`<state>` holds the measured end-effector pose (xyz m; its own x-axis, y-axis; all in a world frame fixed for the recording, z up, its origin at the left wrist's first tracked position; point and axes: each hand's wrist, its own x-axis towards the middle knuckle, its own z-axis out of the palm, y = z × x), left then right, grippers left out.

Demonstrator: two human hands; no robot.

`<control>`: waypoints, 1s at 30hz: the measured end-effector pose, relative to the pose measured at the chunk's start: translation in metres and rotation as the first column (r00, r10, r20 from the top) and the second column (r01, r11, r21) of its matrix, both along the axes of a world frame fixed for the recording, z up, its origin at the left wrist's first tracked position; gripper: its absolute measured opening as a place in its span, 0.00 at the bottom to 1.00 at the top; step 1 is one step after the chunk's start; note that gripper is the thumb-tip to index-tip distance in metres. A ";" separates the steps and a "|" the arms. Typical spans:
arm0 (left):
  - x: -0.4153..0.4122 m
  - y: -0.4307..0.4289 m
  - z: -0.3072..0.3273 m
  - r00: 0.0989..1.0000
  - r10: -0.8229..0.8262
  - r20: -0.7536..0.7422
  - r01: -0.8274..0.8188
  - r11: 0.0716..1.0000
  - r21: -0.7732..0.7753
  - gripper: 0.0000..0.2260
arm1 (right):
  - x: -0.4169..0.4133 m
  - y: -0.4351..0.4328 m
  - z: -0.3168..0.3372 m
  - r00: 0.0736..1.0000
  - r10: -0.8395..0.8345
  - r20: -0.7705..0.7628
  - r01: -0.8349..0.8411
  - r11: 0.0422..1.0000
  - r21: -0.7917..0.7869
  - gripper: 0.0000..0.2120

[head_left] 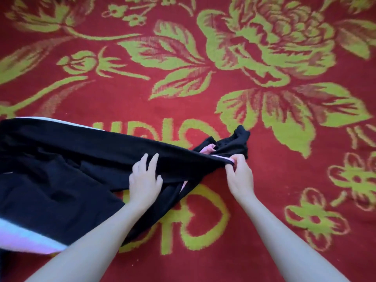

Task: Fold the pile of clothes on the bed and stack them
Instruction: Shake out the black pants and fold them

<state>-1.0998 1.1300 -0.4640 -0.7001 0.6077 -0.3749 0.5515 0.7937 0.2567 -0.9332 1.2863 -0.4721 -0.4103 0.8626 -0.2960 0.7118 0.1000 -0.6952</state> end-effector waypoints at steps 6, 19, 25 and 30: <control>-0.030 0.051 0.023 0.982 -0.178 -0.070 0.175 0.983 -0.049 0.32 | 0.020 0.018 0.091 0.950 0.076 -0.302 -0.100 0.993 -0.066 0.12; -0.038 0.079 0.030 0.980 -0.185 0.071 0.183 0.982 0.038 0.10 | 0.065 0.072 0.027 0.738 0.249 0.628 -0.135 0.965 -0.225 0.05; -0.055 0.088 0.042 0.987 0.140 -0.079 -0.113 0.953 0.280 0.19 | 0.005 0.121 0.056 0.906 -0.125 0.405 -0.005 0.952 0.306 0.14; -0.026 0.040 0.011 0.993 0.113 -0.028 -0.112 0.993 0.049 0.32 | -0.021 0.118 0.032 0.874 -0.033 0.485 -0.116 0.955 0.273 0.27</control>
<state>-1.1261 1.1703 -0.4531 -0.7758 0.5408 -0.3250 0.4675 0.8386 0.2796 -0.9546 1.4046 -0.4397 -0.3186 0.9244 -0.2099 0.9388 0.2770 -0.2049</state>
